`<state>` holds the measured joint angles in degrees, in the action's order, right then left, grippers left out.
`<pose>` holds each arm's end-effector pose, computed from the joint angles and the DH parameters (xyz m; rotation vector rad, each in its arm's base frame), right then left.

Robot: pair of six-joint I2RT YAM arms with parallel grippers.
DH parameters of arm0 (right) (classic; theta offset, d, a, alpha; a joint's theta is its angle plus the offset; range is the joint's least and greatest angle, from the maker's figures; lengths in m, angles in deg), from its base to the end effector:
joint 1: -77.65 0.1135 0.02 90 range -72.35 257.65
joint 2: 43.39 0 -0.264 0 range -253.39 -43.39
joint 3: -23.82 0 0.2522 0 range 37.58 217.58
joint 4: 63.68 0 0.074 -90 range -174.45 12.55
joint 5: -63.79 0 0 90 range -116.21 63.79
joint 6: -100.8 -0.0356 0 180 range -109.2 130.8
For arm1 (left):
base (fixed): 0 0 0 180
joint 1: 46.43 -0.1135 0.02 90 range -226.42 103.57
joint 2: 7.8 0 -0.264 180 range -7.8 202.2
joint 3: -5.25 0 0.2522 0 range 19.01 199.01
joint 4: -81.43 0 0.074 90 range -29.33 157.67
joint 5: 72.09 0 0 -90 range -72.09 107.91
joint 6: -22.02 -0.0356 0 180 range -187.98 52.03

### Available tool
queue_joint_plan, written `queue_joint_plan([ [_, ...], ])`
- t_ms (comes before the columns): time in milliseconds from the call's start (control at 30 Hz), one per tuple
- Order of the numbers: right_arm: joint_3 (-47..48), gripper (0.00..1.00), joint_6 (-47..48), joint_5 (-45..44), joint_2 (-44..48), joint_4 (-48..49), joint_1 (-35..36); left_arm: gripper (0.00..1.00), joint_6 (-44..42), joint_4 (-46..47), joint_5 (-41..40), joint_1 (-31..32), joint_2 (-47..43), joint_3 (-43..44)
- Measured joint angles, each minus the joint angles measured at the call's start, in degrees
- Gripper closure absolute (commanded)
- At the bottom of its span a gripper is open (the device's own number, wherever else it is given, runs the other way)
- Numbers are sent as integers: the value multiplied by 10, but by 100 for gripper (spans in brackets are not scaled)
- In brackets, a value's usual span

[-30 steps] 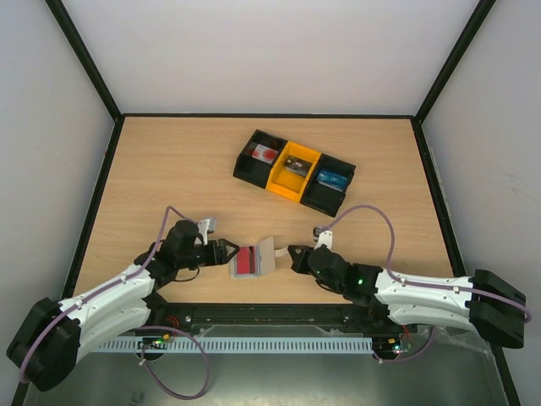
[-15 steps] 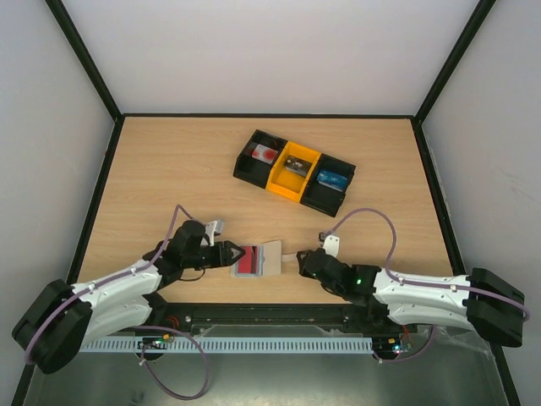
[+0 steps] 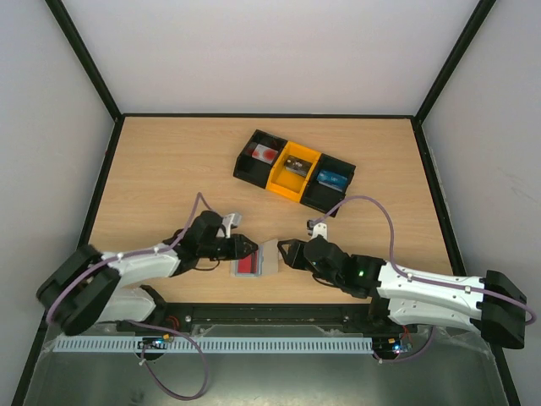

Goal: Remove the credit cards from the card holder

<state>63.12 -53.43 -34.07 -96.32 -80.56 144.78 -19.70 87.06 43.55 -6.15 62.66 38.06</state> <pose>0.0823 0.1825 0.2092 0.0327 2.3502 1.1565 0.1589 -0.1549 0.1520 0.1334 2.3957 -1.3087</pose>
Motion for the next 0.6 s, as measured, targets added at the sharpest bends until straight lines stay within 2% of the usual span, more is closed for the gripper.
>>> queue_joint_plan([
  [200,5,62,35,15,9,8,0,77,-21,3,13,17,111,80],
  [367,9,64,51,45,0,21,0,78,-22,35,31,30,181,119],
  [600,-11,65,46,106,-44,118,0,78,-9,66,38,39,257,123],
])
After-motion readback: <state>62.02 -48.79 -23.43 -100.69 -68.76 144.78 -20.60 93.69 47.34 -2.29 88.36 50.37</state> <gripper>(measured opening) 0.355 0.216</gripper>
